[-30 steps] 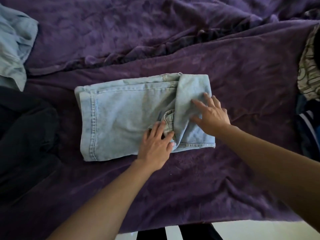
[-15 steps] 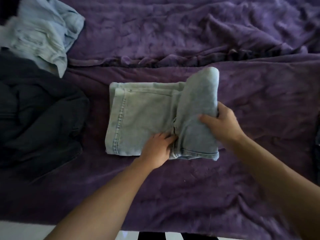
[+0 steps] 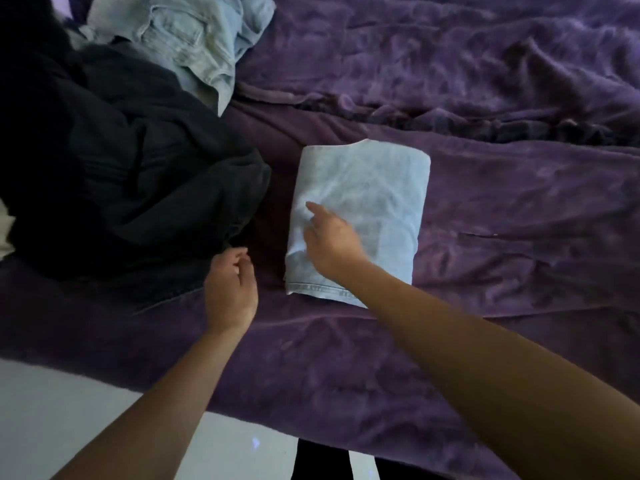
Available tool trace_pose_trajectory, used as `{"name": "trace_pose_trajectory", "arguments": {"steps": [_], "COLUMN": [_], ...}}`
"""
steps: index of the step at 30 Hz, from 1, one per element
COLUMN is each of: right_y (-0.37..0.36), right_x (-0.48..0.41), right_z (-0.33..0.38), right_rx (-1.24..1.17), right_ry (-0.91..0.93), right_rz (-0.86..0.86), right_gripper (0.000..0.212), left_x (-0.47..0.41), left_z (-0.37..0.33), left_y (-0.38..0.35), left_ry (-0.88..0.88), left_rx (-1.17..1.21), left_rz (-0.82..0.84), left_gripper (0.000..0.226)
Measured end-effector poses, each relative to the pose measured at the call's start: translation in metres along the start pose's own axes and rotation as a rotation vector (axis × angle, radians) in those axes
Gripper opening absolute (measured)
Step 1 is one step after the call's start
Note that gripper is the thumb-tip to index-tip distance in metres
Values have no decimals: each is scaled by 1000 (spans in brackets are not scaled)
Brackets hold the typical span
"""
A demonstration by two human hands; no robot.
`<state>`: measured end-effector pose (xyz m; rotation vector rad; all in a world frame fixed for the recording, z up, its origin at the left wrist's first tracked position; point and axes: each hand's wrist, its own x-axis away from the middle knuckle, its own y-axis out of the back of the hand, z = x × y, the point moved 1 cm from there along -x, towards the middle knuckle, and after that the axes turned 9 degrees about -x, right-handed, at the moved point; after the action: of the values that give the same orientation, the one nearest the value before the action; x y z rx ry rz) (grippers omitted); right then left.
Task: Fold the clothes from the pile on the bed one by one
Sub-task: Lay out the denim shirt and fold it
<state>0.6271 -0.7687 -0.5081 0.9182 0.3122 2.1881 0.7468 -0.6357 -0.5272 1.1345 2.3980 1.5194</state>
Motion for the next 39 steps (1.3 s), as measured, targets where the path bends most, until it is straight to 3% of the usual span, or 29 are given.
{"name": "trace_pose_trajectory", "arguments": {"steps": [2,4,9,14,18,21,23,27,31,39], "right_y": [11,29,38,4,18,35,38,36,41,79], "right_x": [17,30,21,-5,-12,-9,-12,-14,15,177], "right_z": [-25,-53,-103,-133,-132,-135,-137,-133,-130,-157], "right_rx": [99,308,546,600,493,186,39,60,110,62], "right_ry": [164,180,-65,-161,-151,-250,-349,-308,-276,-372], "right_rz": [-254,-383,-285,-232,-214,-437,-494,-451,-500,-543], "right_gripper": [47,50,63,67,71,81,85,78,72,72], "left_x": [4,12,9,-25,-29,-41,-53,-55,-19,114], "left_z": [-14,-34,-54,-23,-33,-49,-58,-70,-83,-143], "left_y": [-3,-16,-76,-110,-108,-94,-93,-95,-86,-54], "left_ry": [-101,-251,-322,-459,-447,-439,-414,-377,-495,-560], "left_rx": [71,-2,-393,-669,-664,-483,-328,-230,-431,-494], "left_rz": [-53,-42,265,267,249,154,170,262,161,312], "left_gripper": [30,40,65,69,71,68,66,66,55,42]}}
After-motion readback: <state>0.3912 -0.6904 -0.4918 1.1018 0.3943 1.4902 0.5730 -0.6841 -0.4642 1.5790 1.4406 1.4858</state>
